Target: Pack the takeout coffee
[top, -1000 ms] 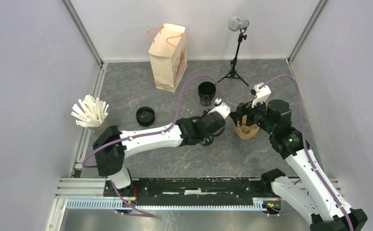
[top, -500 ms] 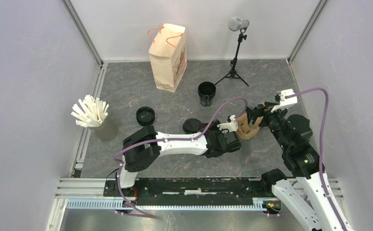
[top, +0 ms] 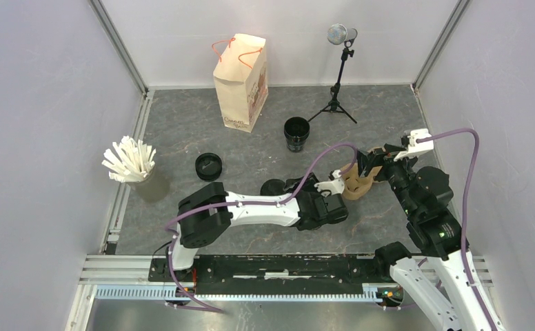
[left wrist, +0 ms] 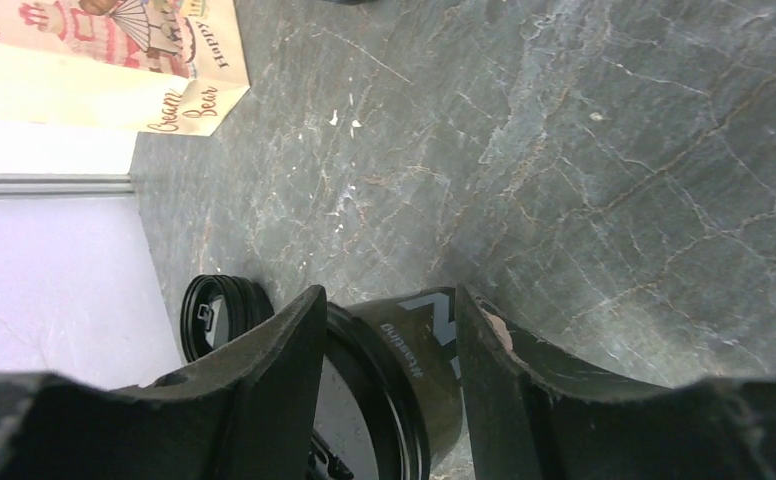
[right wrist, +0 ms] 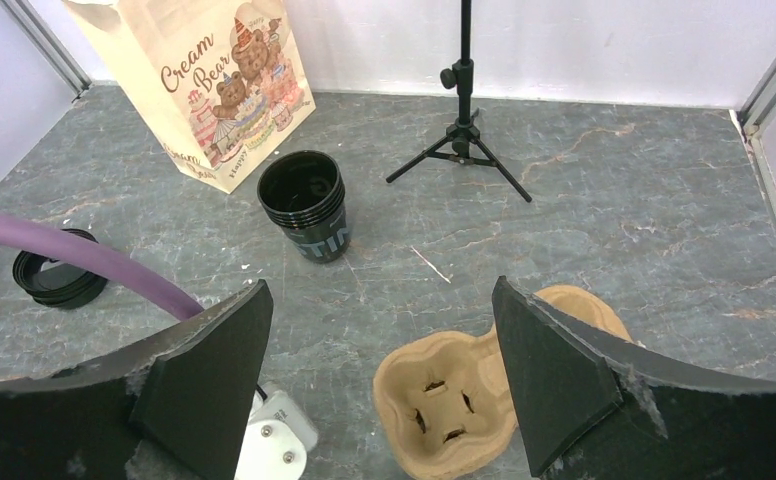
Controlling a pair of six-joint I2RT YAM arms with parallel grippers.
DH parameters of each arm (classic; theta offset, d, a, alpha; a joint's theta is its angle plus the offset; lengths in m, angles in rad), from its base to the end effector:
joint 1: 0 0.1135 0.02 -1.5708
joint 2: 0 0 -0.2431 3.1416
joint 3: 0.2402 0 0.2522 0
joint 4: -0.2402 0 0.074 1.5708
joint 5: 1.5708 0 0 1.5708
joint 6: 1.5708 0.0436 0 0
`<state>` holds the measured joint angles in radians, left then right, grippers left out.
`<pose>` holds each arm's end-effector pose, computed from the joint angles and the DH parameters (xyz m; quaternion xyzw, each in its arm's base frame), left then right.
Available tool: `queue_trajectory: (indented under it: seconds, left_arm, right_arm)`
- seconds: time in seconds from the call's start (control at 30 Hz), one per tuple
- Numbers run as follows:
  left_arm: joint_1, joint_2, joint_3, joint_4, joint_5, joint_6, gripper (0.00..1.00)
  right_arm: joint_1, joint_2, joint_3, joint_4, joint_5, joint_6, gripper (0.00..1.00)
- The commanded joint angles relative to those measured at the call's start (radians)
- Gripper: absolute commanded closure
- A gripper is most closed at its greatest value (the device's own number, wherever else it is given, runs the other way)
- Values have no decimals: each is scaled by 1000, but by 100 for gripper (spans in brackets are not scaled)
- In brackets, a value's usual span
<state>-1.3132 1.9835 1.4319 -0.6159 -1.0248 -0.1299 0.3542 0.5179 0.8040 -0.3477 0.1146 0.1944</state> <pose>0.1368 -0.3730 0.1700 0.3948 0.7635 0.2453 0.4483 0.1367 0.0452 0.3533 -0.0189 0.7282 0.1451 0.6696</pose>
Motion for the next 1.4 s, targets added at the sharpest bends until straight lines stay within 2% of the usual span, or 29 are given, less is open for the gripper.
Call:
queue_trajectory:
  seconds: [0.0, 0.27, 0.4, 0.5, 0.63, 0.7, 0.73, 0.8, 0.83, 0.97, 1.07, 1.23, 1.37]
  left_arm:
    - [-16, -53, -2, 4, 36, -73, 42]
    - [-13, -178, 10, 46, 174, -97, 33]
    - [28, -270, 28, 68, 322, -117, 27]
    - [98, -362, 8, 72, 437, -157, 23]
    - [232, -537, -98, 86, 596, -213, 19]
    - [307, -641, -179, 93, 655, -236, 15]
    - [342, -699, -215, 93, 672, -239, 13]
    - [415, -805, -293, 82, 692, -238, 1]
    - [449, -862, -320, 69, 696, -227, 0]
    - [482, -1034, -403, 19, 688, -138, 0]
    - [482, -1160, -464, 1, 673, -107, 0]
    - [482, -1373, -571, -15, 703, -103, 0]
    - [481, -1466, -600, -53, 691, -91, 0]
  right_arm:
    - [3, -2, 32, 35, 7, 6, 12]
    - [4, -2, 40, 6, -54, 14, 12]
    - [4, -11, 39, 0, -90, 23, 12]
    - [3, 3, 33, -9, -112, 24, 12]
    - [3, 52, -1, 14, -201, 32, 12]
    - [3, 101, -25, 34, -301, 33, 13]
    - [3, 128, -39, 61, -361, 37, 13]
    - [22, 196, -62, 97, -458, 40, 10]
    - [51, 224, -67, 104, -454, 33, 2]
    - [335, 381, -9, 61, -227, -13, 2]
    - [482, 497, 43, 57, -122, -1, 2]
    - [594, 673, 140, 45, -62, -7, 2]
    - [641, 774, 209, 18, 7, -13, 2]
